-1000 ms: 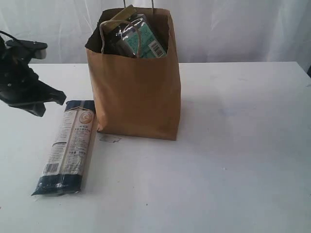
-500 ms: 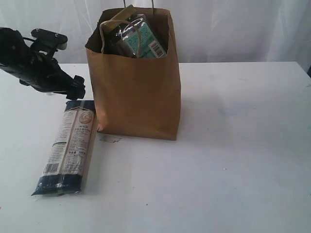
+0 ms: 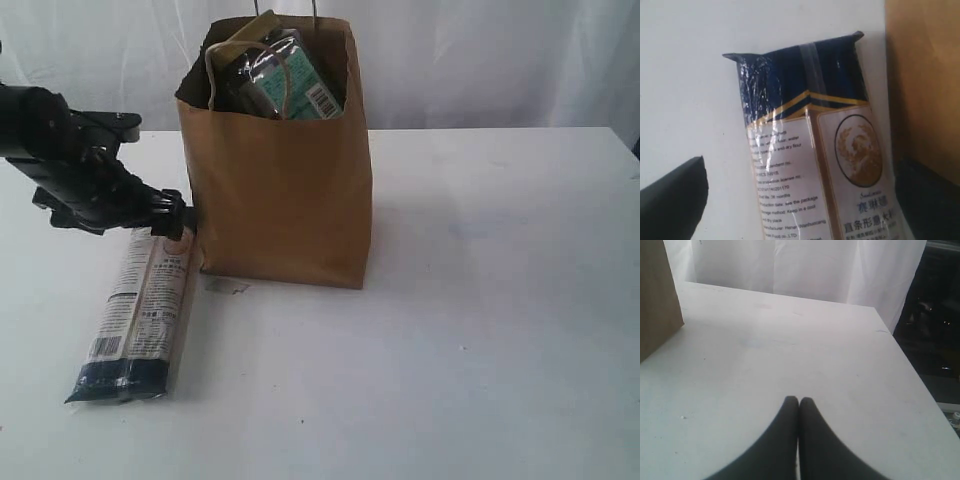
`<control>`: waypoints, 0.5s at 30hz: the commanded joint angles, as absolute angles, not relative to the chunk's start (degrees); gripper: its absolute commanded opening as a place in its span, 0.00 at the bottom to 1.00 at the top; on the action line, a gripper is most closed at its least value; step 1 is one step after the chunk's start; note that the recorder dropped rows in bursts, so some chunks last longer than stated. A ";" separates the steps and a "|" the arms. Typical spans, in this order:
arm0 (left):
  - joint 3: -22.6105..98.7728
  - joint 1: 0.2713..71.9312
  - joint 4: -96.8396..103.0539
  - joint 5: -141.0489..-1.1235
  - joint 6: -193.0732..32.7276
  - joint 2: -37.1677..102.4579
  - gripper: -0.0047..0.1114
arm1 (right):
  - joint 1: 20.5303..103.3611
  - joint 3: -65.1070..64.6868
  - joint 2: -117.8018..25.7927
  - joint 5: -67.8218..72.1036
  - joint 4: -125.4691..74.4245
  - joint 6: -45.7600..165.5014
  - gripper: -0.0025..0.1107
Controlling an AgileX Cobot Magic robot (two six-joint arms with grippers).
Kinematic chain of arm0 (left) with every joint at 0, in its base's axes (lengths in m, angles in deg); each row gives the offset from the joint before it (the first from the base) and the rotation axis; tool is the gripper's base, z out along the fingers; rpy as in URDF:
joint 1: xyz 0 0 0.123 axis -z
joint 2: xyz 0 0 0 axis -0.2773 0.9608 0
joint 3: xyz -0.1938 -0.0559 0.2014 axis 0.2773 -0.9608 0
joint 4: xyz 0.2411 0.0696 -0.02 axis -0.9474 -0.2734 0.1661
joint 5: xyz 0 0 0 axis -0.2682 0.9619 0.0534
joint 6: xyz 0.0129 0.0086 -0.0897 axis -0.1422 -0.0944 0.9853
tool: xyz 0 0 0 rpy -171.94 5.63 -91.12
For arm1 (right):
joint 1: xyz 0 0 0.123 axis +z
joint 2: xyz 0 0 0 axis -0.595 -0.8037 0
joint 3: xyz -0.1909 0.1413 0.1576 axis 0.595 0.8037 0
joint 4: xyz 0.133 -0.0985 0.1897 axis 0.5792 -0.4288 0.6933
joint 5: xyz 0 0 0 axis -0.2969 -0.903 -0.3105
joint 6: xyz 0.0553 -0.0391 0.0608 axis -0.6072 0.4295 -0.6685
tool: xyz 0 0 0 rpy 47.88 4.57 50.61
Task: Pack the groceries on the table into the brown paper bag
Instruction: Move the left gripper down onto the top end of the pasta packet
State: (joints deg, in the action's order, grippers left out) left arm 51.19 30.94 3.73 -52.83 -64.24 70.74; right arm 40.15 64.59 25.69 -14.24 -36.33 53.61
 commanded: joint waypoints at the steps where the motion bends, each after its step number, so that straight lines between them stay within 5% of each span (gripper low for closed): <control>1: 52.98 31.37 4.42 -51.19 -64.14 72.97 0.94 | 39.88 64.69 25.79 -14.14 -36.56 53.32 0.02; 15: 56.88 31.72 5.80 -49.38 -64.55 77.79 0.94 | 39.88 64.69 25.79 -14.14 -36.56 53.32 0.02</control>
